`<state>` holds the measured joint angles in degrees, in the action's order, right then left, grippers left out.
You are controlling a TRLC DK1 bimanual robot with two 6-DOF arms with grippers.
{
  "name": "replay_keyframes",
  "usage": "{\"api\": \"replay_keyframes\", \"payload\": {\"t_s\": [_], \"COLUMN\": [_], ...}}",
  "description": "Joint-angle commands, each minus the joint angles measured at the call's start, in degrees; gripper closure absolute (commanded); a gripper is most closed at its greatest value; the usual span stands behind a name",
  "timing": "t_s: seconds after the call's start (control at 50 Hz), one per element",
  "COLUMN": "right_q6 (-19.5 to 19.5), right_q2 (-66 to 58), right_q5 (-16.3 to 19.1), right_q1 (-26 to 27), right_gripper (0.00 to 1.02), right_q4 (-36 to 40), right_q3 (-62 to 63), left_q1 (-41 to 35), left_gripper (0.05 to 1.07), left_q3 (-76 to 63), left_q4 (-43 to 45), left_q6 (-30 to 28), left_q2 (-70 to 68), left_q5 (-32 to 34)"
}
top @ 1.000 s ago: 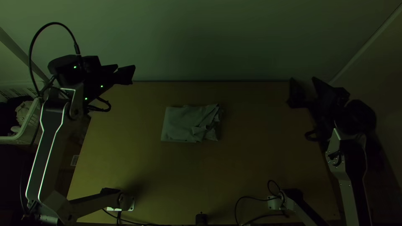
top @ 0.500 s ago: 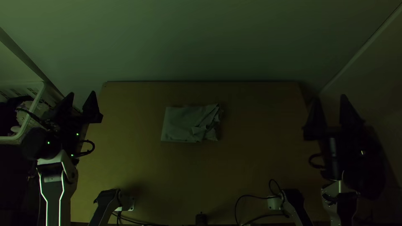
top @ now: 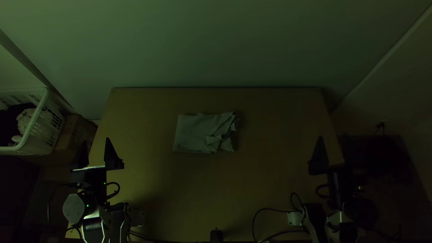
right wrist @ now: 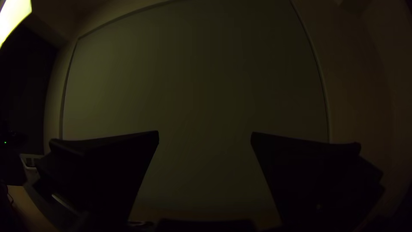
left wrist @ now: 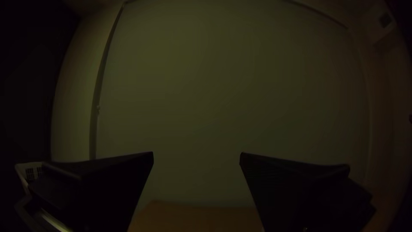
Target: Fold the t-shirt
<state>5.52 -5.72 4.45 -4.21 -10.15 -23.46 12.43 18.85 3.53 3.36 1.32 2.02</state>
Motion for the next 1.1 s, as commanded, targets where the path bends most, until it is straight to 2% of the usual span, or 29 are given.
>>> {"api": "replay_keyframes", "payload": {"t_s": [0.0, 0.08, 0.14, 0.36, 0.54, 0.62, 1.08], "right_q6": [0.5, 0.5, 2.7, 4.5, 5.9, 7.5, 7.8], "right_q2": [4.2, 6.0, 6.0, 6.0, 6.1, 6.0, 5.9], "right_q5": [-0.5, -0.5, -0.8, -0.9, -0.9, -2.8, -3.0], "right_q1": [0.2, 0.3, 0.8, 1.6, 2.5, 2.9, 2.6], "right_gripper": [0.04, 0.04, 0.04, 0.04, 0.04, 0.04, 0.04], "right_q4": [0.6, 0.7, 2.5, 2.9, 8.9, 10.6, 10.8], "right_q3": [5.9, 9.8, 11.3, 19.1, 23.0, 23.0, 22.9], "left_q1": [0.5, 0.4, 0.1, -2.1, -3.3, -3.8, -3.7], "left_gripper": [0.10, 0.10, 0.10, 0.10, 0.10, 0.10, 0.10], "left_q3": [-3.7, -6.4, -8.5, -14.8, -17.7, -18.7, -18.6], "left_q4": [0.3, 1.2, 1.4, 1.0, -1.7, -3.6, -4.4], "left_q6": [-0.3, -0.4, -0.4, -0.4, -1.2, -1.7, -0.8], "left_q2": [-1.4, -1.4, -1.4, -1.5, -1.5, -1.5, -1.3], "left_q5": [-2.3, -2.3, -2.3, -2.0, -1.8, -1.7, -1.4]}}
